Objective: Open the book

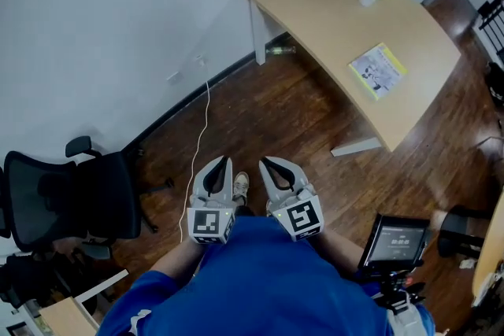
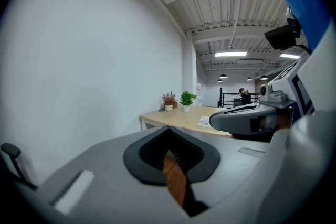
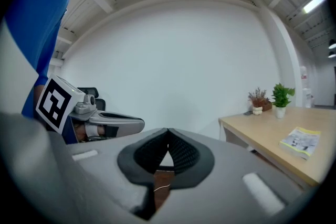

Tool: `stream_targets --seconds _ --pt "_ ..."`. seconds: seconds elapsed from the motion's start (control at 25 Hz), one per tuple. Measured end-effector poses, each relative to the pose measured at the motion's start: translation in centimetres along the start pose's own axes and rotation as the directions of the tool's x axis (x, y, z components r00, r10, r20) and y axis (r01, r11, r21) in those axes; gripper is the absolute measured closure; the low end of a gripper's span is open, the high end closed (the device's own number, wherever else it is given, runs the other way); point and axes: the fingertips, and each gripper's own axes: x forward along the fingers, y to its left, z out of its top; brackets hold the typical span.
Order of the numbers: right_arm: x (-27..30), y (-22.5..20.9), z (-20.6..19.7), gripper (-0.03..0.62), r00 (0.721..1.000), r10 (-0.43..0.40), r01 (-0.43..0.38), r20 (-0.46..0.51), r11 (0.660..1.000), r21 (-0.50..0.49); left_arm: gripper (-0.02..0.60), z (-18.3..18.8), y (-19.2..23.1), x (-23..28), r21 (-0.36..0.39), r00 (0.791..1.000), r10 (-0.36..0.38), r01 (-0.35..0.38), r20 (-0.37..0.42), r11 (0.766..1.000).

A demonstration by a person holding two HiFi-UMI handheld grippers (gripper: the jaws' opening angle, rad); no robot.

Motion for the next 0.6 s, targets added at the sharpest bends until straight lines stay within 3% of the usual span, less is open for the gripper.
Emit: stream_targets --seconds 0.16,0.32,0.6 --pt "2.0 -3.1 1.0 0.591 0.993 -0.120 0.120 0.005 0.993 0.016 0.574 1.0 0.8 4.6 0.020 0.992 -0.123 0.124 -0.009 0.992" --pt "3.5 -6.1 1.8 0.591 0.967 -0.255 0.254 0.006 0.966 0.039 0.575 2.6 0.7 8.6 0.035 0.965 -0.263 0.262 0.007 0.964" --pt "5.3 -8.6 3.7 0.591 0.855 -0.519 0.519 -0.023 0.851 0.087 0.575 4.5 1.5 13.6 0.062 0.851 -0.526 0.525 -0.008 0.849"
